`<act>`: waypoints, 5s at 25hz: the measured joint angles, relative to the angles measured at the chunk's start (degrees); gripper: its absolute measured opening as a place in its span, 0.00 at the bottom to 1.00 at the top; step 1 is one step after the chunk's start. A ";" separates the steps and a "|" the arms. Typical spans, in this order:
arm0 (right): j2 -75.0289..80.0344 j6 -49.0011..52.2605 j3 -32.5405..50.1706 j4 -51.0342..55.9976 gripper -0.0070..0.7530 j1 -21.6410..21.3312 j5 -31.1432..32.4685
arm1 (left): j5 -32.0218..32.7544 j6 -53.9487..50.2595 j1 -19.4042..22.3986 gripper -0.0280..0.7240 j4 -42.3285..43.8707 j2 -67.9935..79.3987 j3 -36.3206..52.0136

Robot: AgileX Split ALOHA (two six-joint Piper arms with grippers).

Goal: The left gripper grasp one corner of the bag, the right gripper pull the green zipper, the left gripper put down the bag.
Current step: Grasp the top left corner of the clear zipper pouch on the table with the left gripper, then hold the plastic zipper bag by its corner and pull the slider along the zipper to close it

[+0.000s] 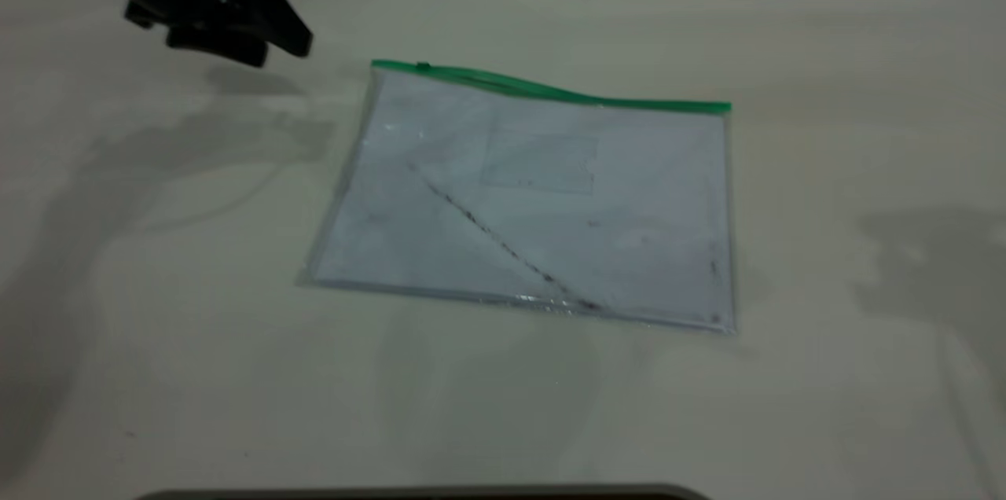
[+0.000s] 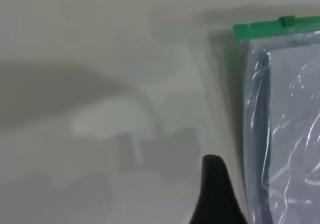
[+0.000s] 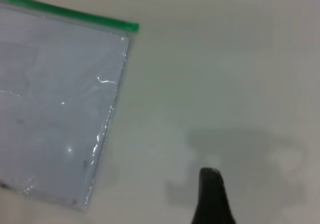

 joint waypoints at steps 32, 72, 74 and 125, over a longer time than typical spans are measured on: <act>2.33 -2.12 -0.70 0.11 0.77 0.00 -3.29 | 2.84 16.35 -6.03 0.66 -17.62 13.92 -11.19; 8.82 -11.28 -7.30 0.39 0.77 12.29 -10.24 | 37.92 43.82 -7.91 0.11 9.12 15.44 -39.57; 12.15 -11.40 -10.17 0.55 0.77 13.41 -9.11 | 37.92 43.76 -9.09 0.11 9.74 15.44 -39.57; 37.78 -47.95 -29.98 32.61 0.74 23.51 -1.50 | 31.83 51.47 -22.82 0.11 13.34 15.66 -40.06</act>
